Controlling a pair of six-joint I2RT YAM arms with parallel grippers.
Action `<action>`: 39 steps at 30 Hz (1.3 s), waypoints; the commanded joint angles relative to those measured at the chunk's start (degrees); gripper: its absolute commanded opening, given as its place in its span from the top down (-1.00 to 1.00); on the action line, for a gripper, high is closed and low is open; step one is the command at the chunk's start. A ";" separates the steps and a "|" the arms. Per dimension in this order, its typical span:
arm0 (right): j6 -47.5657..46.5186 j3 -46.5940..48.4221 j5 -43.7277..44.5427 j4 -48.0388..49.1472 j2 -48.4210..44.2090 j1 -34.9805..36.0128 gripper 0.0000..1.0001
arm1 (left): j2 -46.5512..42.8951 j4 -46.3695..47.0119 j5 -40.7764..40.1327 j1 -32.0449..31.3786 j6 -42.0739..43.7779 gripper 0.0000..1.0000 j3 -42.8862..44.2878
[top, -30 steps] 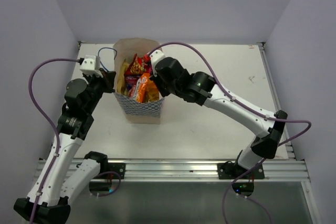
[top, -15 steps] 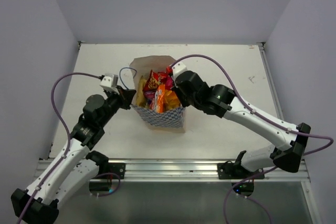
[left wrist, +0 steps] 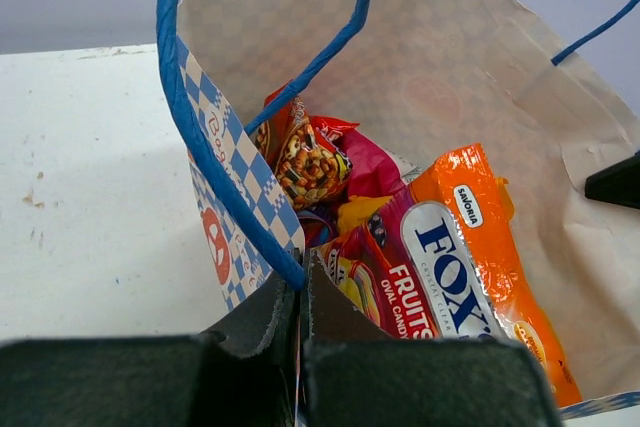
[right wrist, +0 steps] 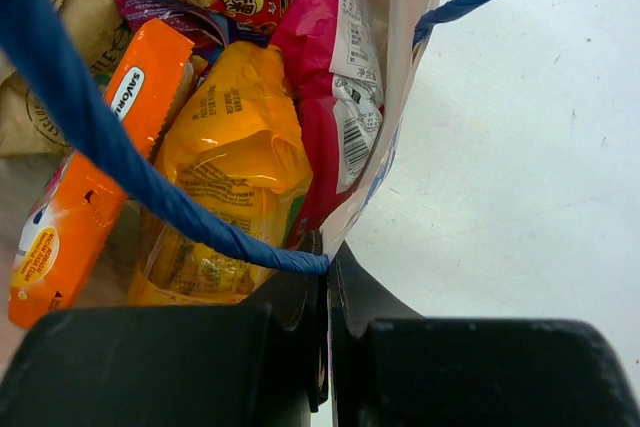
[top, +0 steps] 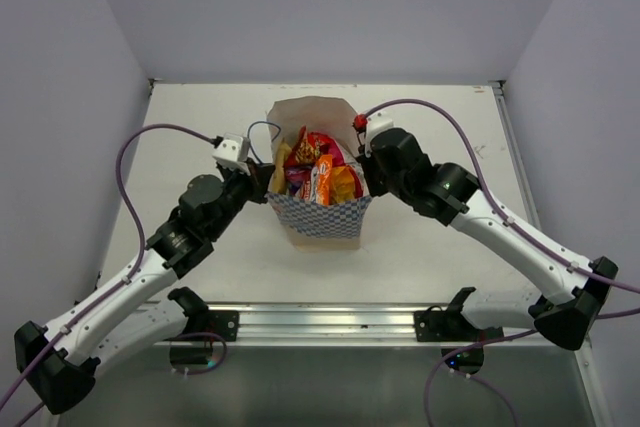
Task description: Place the snacks into the paper bag
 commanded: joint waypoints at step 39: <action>-6.76 2.23 16.23 8.30 -21.86 -0.62 -0.55 | -16.81 11.81 -39.17 -13.11 24.05 -0.46 11.49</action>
